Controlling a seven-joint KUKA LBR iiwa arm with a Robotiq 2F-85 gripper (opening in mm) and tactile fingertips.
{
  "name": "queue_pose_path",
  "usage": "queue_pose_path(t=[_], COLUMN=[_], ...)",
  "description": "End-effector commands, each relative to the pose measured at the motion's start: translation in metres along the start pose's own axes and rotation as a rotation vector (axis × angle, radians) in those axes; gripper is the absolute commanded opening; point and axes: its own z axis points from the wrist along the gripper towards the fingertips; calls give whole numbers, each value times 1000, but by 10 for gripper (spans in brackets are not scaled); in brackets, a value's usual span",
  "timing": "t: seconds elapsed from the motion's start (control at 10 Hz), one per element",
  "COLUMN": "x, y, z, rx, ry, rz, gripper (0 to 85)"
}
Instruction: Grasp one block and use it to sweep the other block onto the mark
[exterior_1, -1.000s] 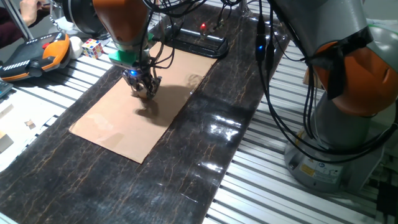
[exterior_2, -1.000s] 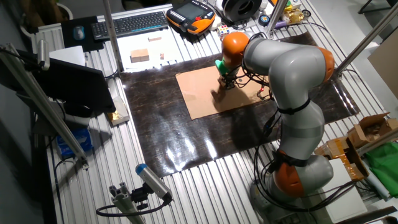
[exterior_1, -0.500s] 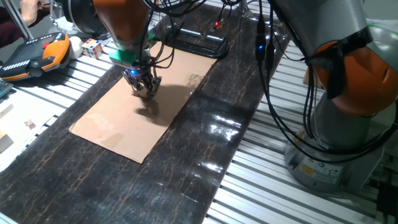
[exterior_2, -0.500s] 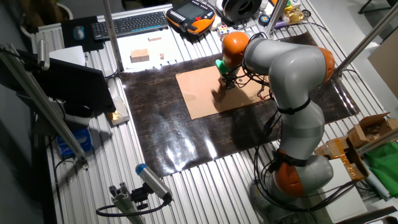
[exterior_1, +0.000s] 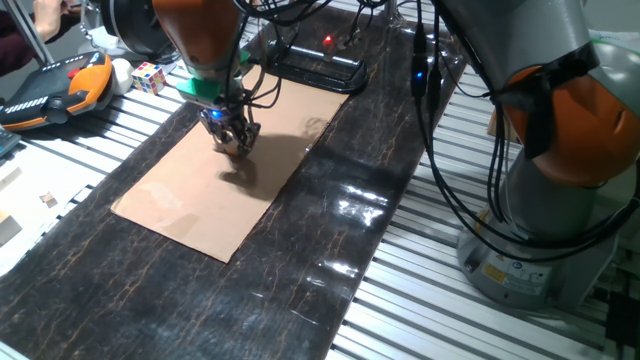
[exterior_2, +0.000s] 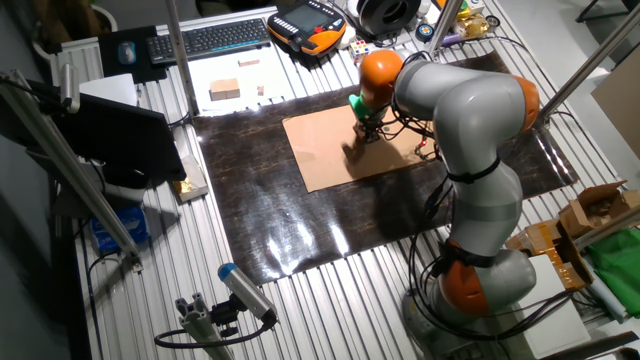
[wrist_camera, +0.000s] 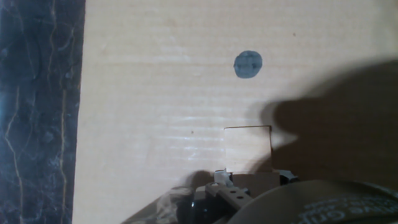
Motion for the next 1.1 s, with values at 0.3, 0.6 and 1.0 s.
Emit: queue_pose_path(t=[0.3, 0.6, 1.0], x=[-5, -9, -13], y=[0, 0, -1], z=[1, 1, 0], rx=[-1, -1, -5], ry=[5, 3, -8], rz=[-10, -11, -15], gripper=[7, 7, 7])
